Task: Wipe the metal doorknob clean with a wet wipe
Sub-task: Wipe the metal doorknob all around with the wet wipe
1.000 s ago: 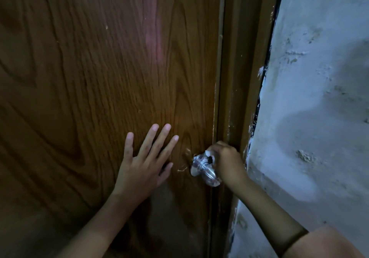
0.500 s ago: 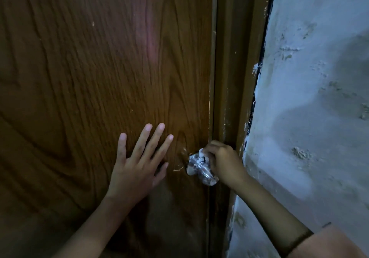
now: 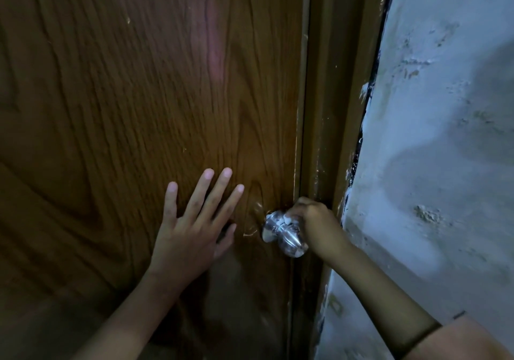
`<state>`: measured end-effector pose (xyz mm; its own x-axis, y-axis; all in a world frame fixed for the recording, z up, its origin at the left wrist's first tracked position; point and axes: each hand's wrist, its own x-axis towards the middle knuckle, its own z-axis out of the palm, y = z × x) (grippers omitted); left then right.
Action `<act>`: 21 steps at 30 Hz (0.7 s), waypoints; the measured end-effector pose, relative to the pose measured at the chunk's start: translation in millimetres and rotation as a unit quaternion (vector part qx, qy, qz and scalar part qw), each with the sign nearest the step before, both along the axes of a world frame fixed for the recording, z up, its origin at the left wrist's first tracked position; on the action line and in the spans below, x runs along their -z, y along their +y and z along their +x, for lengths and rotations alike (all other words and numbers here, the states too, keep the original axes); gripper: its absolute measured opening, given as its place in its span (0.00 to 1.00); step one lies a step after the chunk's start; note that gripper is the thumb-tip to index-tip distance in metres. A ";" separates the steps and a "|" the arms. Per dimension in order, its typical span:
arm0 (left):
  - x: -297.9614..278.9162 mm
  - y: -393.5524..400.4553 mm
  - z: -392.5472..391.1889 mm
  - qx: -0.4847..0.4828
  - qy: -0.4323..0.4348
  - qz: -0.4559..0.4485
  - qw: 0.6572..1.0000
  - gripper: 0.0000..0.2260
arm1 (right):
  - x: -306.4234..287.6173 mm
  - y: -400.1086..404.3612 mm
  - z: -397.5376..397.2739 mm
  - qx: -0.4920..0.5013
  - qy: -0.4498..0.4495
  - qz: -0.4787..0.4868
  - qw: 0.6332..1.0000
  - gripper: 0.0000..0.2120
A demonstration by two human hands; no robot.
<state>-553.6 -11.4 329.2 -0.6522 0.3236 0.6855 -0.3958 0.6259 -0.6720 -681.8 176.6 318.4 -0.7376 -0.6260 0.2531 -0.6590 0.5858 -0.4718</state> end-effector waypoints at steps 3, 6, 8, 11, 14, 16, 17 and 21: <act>0.9 -0.2 -0.4 0.000 -0.001 0.001 1.000 0.29 | -0.2 1.0 -1.2 -0.006 -0.025 -0.007 1.000 0.14; 1.4 0.2 -0.8 -0.003 0.001 0.001 1.000 0.29 | -0.1 -1.9 0.0 -0.033 -0.002 0.019 0.999 0.15; 1.5 0.3 -0.8 -0.001 0.001 0.002 1.000 0.29 | 0.8 -2.0 -2.7 -0.015 0.000 0.028 1.000 0.17; 1.4 0.6 -1.2 -0.003 0.003 0.000 1.000 0.29 | 0.4 -0.5 -5.6 0.006 -0.002 0.039 0.999 0.18; 1.6 0.3 -1.3 -0.004 0.003 0.001 1.000 0.28 | -2.0 -0.9 -1.0 -0.032 0.015 0.056 0.998 0.19; 1.7 0.0 -1.2 -0.004 0.004 0.001 1.000 0.28 | -2.9 -1.4 2.2 -0.054 0.013 0.069 0.996 0.17; 1.7 0.0 -1.3 -0.002 0.005 0.001 1.000 0.28 | -4.7 -1.7 2.0 -0.054 -0.002 0.067 0.996 0.16; 1.1 0.6 -0.7 -0.002 0.006 0.003 1.000 0.29 | -6.0 2.2 -5.0 -0.031 0.000 0.074 0.997 0.15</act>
